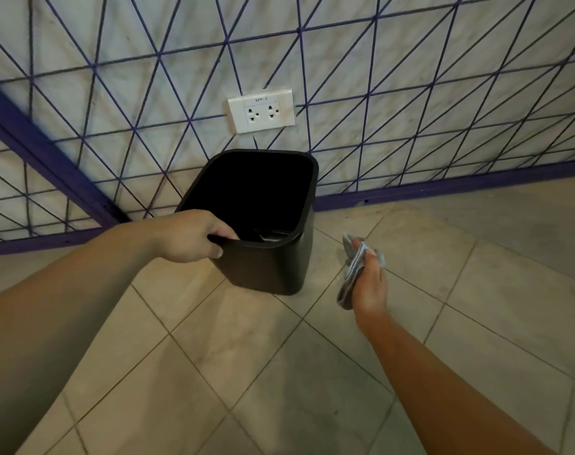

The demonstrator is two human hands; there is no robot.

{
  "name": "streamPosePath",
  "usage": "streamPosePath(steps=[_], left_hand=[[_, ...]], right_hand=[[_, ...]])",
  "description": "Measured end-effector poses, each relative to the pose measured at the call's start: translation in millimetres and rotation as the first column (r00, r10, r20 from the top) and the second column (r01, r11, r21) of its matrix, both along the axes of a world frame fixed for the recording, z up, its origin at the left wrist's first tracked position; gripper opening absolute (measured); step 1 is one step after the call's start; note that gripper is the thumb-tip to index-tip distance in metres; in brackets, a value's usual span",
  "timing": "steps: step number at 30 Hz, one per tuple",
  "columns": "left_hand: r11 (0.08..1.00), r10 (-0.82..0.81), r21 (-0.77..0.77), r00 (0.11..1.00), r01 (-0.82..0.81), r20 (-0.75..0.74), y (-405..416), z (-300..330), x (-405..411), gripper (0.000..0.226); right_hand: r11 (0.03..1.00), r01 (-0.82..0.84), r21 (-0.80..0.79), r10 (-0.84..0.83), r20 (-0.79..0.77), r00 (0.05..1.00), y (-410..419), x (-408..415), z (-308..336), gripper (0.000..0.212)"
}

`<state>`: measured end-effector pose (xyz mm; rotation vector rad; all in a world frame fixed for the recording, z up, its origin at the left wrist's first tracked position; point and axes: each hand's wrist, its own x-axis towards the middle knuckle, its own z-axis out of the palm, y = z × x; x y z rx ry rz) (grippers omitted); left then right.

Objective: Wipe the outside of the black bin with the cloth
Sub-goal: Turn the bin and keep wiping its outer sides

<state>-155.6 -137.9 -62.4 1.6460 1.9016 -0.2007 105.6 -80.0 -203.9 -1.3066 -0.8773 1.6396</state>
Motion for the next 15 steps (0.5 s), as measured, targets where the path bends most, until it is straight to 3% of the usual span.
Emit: streamPosePath(steps=[4, 8, 15], left_hand=[[0.998, 0.027, -0.052, 0.989, -0.035, -0.146, 5.8, 7.6, 19.6, 0.033], [0.973, 0.062, 0.218, 0.997, -0.073, 0.055, 14.2, -1.2, 75.4, 0.053], [0.914, -0.142, 0.327, 0.945, 0.240, -0.295, 7.6, -23.7, 82.3, 0.029]], right_hand=[[0.999, -0.041, -0.013, 0.041, 0.011, 0.999, -2.3, -0.5, -4.1, 0.050], [0.993, -0.096, -0.064, 0.097, 0.010, 0.995, -2.5, 0.4, -6.9, 0.052], [0.995, -0.036, -0.089, 0.034, -0.016, 0.999, -0.2, 0.9, -29.3, 0.047]])
